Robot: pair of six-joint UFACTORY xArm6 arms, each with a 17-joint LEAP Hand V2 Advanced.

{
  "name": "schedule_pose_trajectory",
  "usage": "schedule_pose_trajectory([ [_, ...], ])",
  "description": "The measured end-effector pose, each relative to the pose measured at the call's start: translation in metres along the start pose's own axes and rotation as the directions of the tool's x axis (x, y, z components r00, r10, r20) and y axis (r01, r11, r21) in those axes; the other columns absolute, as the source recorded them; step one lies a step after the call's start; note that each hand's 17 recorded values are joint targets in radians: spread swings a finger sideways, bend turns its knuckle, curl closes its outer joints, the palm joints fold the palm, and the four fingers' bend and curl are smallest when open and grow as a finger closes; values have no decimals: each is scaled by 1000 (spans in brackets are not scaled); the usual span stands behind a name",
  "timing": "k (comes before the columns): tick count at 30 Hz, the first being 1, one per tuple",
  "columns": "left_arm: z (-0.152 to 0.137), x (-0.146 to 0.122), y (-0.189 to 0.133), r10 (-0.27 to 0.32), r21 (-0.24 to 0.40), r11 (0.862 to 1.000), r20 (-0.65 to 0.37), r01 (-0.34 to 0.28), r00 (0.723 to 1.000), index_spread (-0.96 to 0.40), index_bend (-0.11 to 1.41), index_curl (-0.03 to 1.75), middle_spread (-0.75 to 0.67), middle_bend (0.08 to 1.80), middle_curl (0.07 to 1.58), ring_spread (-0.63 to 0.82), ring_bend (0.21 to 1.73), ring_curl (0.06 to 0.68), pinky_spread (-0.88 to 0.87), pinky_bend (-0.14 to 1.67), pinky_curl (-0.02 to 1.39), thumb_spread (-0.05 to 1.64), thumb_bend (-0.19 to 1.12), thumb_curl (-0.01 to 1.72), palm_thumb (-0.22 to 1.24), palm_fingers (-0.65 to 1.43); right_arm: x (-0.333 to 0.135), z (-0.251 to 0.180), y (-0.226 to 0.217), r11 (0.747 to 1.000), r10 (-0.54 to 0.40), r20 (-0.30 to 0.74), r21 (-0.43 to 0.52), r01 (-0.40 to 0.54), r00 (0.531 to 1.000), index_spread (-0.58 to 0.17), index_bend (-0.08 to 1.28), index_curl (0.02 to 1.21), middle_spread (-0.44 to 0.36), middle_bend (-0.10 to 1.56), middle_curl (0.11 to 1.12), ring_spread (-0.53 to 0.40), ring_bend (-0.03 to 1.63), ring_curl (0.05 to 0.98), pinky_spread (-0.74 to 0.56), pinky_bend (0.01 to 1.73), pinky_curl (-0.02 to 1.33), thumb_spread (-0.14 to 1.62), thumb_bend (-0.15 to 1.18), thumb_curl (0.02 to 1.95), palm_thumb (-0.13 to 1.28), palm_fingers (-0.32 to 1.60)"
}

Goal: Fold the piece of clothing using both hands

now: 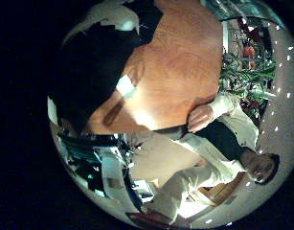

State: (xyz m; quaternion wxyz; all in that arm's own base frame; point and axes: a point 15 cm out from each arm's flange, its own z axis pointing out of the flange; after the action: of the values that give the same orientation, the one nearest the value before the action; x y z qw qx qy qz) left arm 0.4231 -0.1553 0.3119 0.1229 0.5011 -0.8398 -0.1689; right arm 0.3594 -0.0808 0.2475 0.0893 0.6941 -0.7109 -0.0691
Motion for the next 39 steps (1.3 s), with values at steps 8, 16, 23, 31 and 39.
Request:
schedule_pose_trajectory([
  [8, -4, 0, -2, 0, 22, 1000, 5, 0, 1000, -736, 625, 1163, -522, 1042, 965, -403, 1387, 533, -613, 1092, 677, 1420, -6, 382, 491, 1112, -10, -4, 10, 997, -42, -13, -70, 41, 999, -364, 294, 541, -74, 572, 534, -44, 854, 396, 415, 689, 424, 929, -14, 263, 55, 214],
  [16, -9, -5, -1, -9, 40, 999, 3, 9, 1000, -738, 618, 1163, -523, 1038, 964, -403, 1383, 532, -609, 1097, 682, 1421, -5, 384, 488, 1118, -30, 9, 9, 990, -93, -26, -105, 90, 995, -295, 182, 474, -58, 490, 485, -18, 779, 354, 408, 672, 387, 920, -22, 298, 172, 181],
  [23, -14, -6, 3, -13, 53, 998, 4, 12, 1000, -738, 622, 1163, -523, 1036, 964, -403, 1379, 531, -606, 1097, 682, 1422, -5, 385, 488, 1120, -50, 29, 4, 980, -138, -33, -152, 131, 990, -245, 171, 434, -44, 465, 466, -6, 747, 335, 402, 646, 356, 921, -30, 303, 195, 188],
  [31, -18, -6, 4, -13, 63, 998, 2, 13, 1000, -738, 624, 1161, -524, 1035, 964, -403, 1377, 533, -603, 1093, 682, 1422, -5, 386, 487, 1120, -64, 57, 8, 973, -145, -58, -190, 132, 988, -223, 173, 406, -35, 445, 454, 3, 722, 320, 393, 626, 329, 929, -30, 305, 206, 201],
  [39, -23, -5, 8, -12, 74, 997, 3, 12, 1000, -738, 624, 1159, -523, 1038, 964, -403, 1375, 534, -602, 1091, 683, 1420, -5, 386, 493, 1122, -61, 78, 23, 965, -136, -124, -243, 103, 983, -209, 170, 385, -43, 443, 451, -12, 722, 314, 376, 605, 303, 943, -30, 303, 215, 235],
])
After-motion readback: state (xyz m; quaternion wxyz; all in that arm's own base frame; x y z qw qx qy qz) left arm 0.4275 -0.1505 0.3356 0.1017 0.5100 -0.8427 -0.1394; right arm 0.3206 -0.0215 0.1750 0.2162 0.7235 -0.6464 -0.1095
